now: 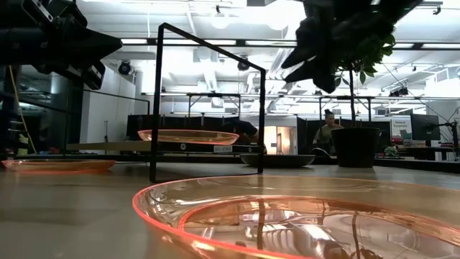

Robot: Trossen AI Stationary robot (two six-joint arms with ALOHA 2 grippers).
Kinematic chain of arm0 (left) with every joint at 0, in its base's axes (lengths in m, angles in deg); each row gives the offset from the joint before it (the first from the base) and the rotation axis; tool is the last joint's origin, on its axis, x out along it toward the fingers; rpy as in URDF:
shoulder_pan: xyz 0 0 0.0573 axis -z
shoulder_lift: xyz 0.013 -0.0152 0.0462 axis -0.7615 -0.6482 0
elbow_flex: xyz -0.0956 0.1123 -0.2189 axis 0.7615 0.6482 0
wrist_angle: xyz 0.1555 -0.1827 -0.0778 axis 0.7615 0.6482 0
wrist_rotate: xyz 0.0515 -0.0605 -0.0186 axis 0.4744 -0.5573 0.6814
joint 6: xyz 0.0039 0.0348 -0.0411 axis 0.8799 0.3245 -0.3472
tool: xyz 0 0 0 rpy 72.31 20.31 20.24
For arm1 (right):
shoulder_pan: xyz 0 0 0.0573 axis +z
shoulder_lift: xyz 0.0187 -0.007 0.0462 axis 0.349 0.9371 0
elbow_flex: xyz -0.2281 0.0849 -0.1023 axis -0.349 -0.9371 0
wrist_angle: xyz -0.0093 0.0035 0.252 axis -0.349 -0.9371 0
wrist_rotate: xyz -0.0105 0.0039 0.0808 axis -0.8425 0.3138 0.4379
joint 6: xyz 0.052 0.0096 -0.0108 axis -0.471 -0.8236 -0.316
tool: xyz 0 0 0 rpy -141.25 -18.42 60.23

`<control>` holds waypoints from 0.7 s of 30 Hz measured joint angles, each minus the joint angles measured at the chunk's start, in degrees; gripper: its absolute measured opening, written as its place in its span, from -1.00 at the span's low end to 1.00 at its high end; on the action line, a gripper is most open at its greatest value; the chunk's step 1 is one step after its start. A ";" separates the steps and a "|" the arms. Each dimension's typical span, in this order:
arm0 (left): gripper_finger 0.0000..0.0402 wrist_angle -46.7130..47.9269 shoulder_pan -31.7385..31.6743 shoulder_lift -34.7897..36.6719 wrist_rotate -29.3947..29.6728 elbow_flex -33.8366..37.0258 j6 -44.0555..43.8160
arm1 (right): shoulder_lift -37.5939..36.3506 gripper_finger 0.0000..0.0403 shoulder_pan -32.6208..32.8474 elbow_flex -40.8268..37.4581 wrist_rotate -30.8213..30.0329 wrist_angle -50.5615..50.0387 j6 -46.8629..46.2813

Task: Place and stack plates onto a shelf
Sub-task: Put the top black plate on the shelf

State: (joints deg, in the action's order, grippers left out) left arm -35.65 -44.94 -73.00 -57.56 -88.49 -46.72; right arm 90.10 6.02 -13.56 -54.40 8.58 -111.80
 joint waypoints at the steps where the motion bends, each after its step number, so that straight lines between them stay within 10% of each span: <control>1: -1.00 0.00 0.00 0.01 0.00 0.00 0.00 | -1.20 -0.38 1.26 -1.40 -2.56 1.15 -1.98; 13: -1.00 -0.87 -0.01 0.02 1.16 0.00 -2.62 | 1.79 -0.38 2.06 -6.66 -37.73 -6.97 -39.57; 21: -1.00 -0.90 0.01 0.02 2.90 0.00 -12.25 | 15.13 -0.38 -8.19 -6.65 -34.26 -3.38 -47.16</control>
State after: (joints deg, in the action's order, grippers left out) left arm -36.54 -44.93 -72.98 -54.66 -88.49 -58.97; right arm 105.22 -2.17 -20.21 -88.66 5.19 -158.96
